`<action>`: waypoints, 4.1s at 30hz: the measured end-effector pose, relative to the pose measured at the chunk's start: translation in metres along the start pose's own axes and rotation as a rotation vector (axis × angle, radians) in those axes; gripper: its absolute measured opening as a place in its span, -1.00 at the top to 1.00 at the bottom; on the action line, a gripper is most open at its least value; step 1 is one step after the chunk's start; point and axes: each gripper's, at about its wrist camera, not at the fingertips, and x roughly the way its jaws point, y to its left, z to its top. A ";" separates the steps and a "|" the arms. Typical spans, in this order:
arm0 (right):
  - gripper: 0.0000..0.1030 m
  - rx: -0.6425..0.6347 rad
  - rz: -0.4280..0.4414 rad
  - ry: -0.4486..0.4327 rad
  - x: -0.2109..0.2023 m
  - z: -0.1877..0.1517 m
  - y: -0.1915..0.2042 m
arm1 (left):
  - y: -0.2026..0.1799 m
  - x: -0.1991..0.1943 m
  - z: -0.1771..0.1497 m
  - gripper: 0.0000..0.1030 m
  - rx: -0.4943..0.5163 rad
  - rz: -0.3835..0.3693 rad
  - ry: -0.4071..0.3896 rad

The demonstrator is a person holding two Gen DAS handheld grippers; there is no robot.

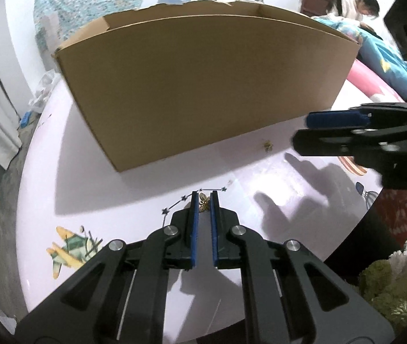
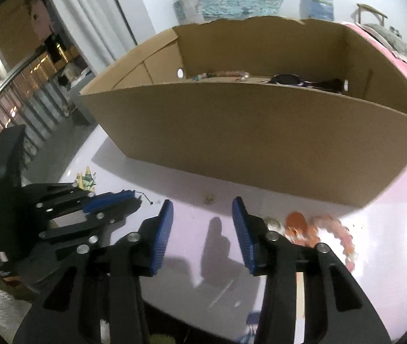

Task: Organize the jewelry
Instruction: 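Lift the gold charm with the left gripper and carry it over the box, then open the left gripper to drop the gold charm into the box, then move both grippers back to the pink bead bracelet and keychain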

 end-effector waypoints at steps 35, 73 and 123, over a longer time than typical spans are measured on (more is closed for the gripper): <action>0.94 0.072 0.022 -0.068 -0.041 0.003 -0.023 | 0.022 -0.028 -0.002 0.87 -0.054 -0.014 -0.069; 0.90 0.244 0.237 0.268 0.080 0.172 -0.054 | 0.073 0.018 0.165 0.81 -0.144 -0.113 0.070; -0.02 0.293 -0.085 0.011 -0.066 -0.048 -0.077 | -0.027 -0.023 0.018 -0.73 0.008 -0.056 -0.021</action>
